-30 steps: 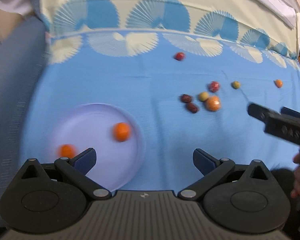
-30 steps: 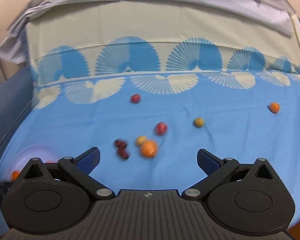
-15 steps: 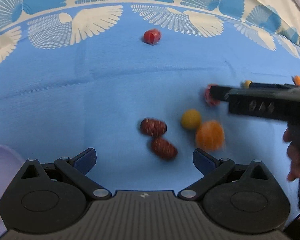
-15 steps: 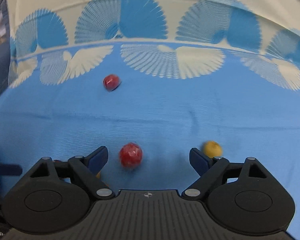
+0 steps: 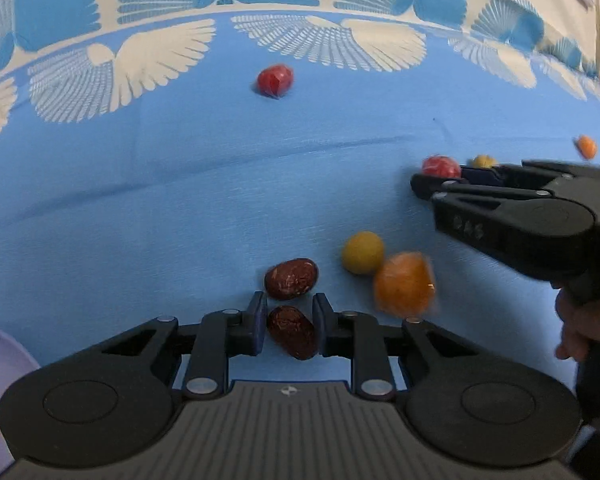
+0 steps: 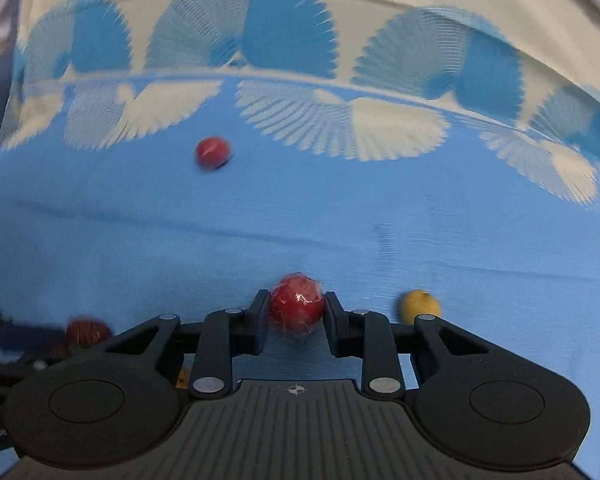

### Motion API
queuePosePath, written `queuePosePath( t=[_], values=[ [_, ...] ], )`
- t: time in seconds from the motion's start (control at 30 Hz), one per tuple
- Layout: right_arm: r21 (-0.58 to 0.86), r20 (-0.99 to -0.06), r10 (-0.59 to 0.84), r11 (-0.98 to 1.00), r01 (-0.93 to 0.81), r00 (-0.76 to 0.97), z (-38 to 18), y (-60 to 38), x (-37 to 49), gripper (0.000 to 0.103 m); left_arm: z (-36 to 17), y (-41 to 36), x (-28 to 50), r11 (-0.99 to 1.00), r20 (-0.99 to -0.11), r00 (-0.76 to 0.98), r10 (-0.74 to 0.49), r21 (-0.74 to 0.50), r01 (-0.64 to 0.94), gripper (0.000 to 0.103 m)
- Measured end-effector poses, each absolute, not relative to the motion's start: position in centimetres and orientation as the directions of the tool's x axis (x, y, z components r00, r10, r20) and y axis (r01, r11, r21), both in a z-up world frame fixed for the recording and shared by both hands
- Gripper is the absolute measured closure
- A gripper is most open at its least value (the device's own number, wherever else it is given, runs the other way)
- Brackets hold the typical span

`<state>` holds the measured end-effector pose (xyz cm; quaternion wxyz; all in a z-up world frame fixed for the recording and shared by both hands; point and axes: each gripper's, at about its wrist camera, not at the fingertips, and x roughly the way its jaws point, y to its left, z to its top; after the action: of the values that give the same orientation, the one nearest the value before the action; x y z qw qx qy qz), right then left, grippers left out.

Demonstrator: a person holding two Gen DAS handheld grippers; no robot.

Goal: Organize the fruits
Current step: 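Grasp a red date with the left tool while the right tool grasps the red fruit, then carry the date and red fruit toward the plate with both tools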

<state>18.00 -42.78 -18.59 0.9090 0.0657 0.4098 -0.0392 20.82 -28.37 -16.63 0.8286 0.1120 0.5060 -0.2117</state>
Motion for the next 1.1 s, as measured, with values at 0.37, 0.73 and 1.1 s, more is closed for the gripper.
queuePosePath(
  t=[0.37, 0.73, 1.1],
  values=[
    [0.138, -0.663, -0.109, 0.954, 0.264, 0.740, -10.7, -42.8, 7.0, 0.074, -9.8, -22.1, 15.1, 0.888, -0.857, 0.467, -0.218, 0.024, 0.459, 0.076],
    [0.215, -0.635, 0.080, 0.974, 0.076, 0.768, -5.3, -32.1, -2.8, 0.073, -3.5, -11.4, 6.4, 0.925, -0.836, 0.529, -0.145, 0.074, 0.372, 0.077],
    [0.221, -0.605, 0.224, 0.969, -0.110, 0.764, -1.1, -23.0, -8.1, 0.073, -1.0, -3.6, -0.2, 0.955, -0.818, 0.560, -0.134, 0.043, 0.292, 0.077]
  ],
)
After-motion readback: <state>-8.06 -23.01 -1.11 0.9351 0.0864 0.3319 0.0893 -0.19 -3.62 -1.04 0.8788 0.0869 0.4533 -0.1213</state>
